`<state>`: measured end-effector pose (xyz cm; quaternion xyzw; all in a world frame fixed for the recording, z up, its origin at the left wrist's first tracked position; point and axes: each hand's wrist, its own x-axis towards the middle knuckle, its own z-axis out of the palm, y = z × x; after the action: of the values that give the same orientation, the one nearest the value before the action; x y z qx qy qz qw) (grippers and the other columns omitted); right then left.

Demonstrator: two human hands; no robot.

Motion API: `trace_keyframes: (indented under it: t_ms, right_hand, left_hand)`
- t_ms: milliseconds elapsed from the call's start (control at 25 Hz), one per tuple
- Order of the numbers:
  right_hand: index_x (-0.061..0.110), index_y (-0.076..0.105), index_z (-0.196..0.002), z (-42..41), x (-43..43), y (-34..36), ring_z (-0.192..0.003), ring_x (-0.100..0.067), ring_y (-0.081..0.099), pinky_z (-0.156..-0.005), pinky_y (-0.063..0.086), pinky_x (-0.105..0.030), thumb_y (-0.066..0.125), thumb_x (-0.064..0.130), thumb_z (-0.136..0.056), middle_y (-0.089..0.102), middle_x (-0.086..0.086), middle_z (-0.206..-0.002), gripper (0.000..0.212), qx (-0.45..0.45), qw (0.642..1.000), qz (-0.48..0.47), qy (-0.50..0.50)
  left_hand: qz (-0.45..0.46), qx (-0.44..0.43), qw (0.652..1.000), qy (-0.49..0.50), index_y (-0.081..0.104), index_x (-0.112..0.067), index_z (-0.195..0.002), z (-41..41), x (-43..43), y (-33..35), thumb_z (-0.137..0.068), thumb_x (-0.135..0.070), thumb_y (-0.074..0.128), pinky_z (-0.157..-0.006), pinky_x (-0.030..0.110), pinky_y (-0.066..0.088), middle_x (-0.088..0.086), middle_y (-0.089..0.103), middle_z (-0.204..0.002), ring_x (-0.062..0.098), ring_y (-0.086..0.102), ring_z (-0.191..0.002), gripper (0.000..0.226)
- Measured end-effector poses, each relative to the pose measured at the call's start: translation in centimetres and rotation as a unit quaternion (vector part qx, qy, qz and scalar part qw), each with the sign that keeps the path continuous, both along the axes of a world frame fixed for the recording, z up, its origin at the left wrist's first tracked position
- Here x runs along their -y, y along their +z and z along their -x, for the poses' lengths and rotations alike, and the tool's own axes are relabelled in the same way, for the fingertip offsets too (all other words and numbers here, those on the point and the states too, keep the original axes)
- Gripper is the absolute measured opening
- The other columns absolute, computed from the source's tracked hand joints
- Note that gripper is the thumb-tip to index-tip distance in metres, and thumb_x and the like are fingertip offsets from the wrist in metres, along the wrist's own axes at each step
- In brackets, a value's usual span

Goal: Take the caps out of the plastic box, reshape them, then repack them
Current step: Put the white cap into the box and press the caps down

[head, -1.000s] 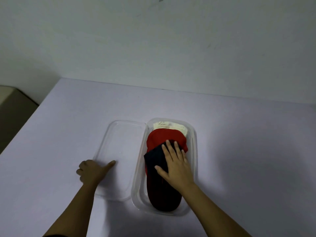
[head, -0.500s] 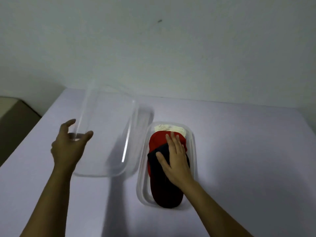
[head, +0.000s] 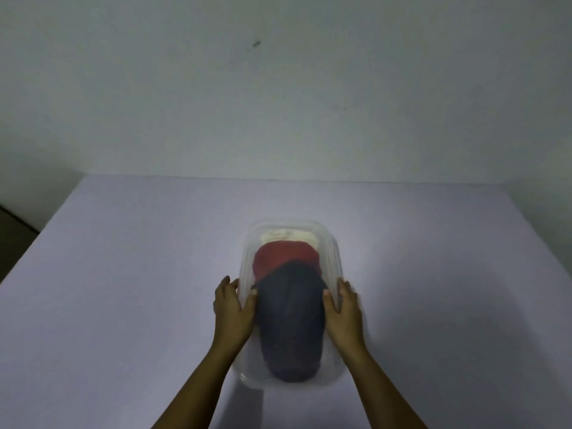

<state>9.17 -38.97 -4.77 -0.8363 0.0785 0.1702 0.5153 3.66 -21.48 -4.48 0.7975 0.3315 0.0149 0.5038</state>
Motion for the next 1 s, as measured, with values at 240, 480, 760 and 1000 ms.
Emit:
trace_keyframes:
  t_ms: [240, 480, 760, 1000]
  right_hand:
    - [0.013, 0.024, -0.148, -0.2, -0.3, -1.0, -0.137, -0.028, 0.037, -0.108, 0.034, -0.033, 0.044, 0.030, -0.098, 0.036, -0.011, -0.151, 0.057, -0.014, 1.000, -0.013, -0.018]
    - [0.019, 0.033, -0.144, -0.8, 0.1, -1.8, -0.130, -0.029, 0.045, -0.104, 0.040, -0.037, 0.055, 0.033, -0.092, 0.044, -0.009, -0.146, 0.058, -0.034, 0.997, -0.027, -0.056]
    - [0.017, 0.041, -0.138, -0.9, 0.3, -1.4, -0.119, -0.033, 0.053, -0.099, 0.047, -0.043, 0.063, 0.035, -0.087, 0.052, -0.012, -0.137, 0.059, -0.059, 0.996, -0.028, -0.062]
    - [0.021, 0.023, -0.147, 0.1, -0.2, 0.1, -0.126, -0.036, 0.048, -0.102, 0.042, -0.046, 0.046, 0.039, -0.095, 0.044, -0.014, -0.145, 0.060, -0.025, 0.999, 0.030, 0.010]
  left_hand:
    - [-0.038, 0.002, 0.998, -0.051, 0.014, -0.022, -0.150, -0.7, 0.6, -2.1, -0.098, -0.036, 0.036, -0.113, 0.043, 0.029, 0.003, 0.024, -0.157, 0.027, 0.030, -0.142, 0.058]
    - [-0.079, -0.021, 0.996, -0.042, 0.020, -0.022, -0.150, -1.2, 0.2, -3.4, -0.098, -0.035, 0.039, -0.111, 0.046, 0.031, 0.003, 0.032, -0.154, 0.030, 0.037, -0.138, 0.057]
    - [-0.131, -0.056, 0.987, -0.069, 0.018, -0.022, -0.150, -1.3, 0.1, -2.6, -0.098, -0.037, 0.036, -0.110, 0.043, 0.034, 0.002, 0.031, -0.154, 0.030, 0.040, -0.136, 0.057]
    - [-0.175, -0.079, 0.975, -0.110, 0.019, -0.021, -0.150, -0.9, -0.6, -1.7, -0.097, -0.046, 0.033, -0.105, 0.045, 0.041, 0.005, 0.041, -0.150, 0.030, 0.048, -0.130, 0.060]
